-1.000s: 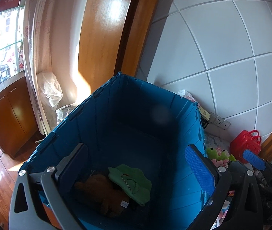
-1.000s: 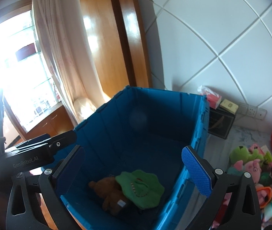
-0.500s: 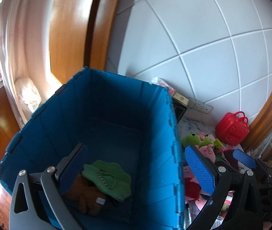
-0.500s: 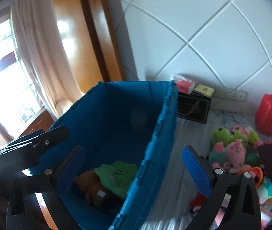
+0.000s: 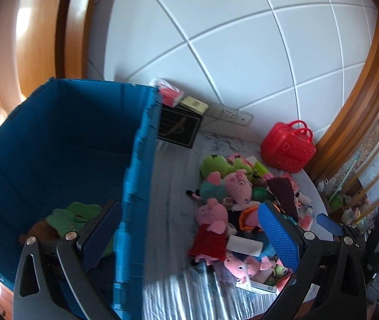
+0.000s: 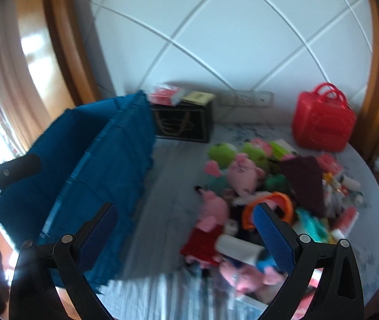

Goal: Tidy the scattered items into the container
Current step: 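Move both grippers back over the pile of items on the bed, then grasp the white paper roll with the left gripper while the right grasps the pink tissue pack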

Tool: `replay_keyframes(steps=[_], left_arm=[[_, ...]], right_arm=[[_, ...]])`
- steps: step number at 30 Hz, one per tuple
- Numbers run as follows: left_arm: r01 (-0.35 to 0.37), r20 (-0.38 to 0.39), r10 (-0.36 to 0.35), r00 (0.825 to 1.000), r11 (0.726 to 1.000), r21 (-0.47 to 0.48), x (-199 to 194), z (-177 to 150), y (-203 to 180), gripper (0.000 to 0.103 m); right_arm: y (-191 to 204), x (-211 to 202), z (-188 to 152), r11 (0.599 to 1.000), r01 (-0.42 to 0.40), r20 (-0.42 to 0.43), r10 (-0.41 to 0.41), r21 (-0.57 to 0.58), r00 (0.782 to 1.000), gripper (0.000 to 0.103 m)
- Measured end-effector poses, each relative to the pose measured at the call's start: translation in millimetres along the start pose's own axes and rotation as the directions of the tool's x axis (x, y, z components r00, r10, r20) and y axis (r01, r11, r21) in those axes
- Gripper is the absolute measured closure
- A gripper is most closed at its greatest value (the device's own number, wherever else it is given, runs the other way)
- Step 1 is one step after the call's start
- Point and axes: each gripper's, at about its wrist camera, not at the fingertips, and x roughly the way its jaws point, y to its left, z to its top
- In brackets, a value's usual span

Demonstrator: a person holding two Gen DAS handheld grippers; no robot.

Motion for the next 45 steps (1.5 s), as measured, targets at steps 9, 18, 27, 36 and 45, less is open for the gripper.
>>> replay_keyframes(steps=[9, 18, 27, 36, 45], left_arm=[[-0.015, -0.142, 0.023, 0.990, 0.998, 0.059, 78, -57, -84, 0.000], [-0.034, -0.270, 0.080, 0.959, 0.985, 0.170, 164, -109, -148, 0.000], [-0.052, -0.390, 0.066, 0.918, 0.998, 0.048, 224, -145, -159, 0.000], [-0.196, -0.467, 0.013, 0.884, 0.917, -0.346, 281, -176, -131, 0.000], [-0.296, -0.509, -0.050, 0.859, 0.763, -0.575, 321, -200, -114, 0.002]], right_arm=[[-155, 2, -55, 0.979, 0.188, -0.121, -0.177, 0.083, 0.977, 0.000], [-234, 7, -92, 0.963, 0.247, -0.215, -0.219, 0.110, 0.952, 0.001], [-271, 14, -108, 0.961, 0.251, -0.264, -0.214, 0.114, 0.941, 0.000], [-299, 25, -121, 0.965, 0.256, -0.295, -0.226, 0.066, 0.928, 0.000], [-311, 41, -122, 0.969, 0.248, -0.305, -0.232, 0.014, 0.924, 0.001]])
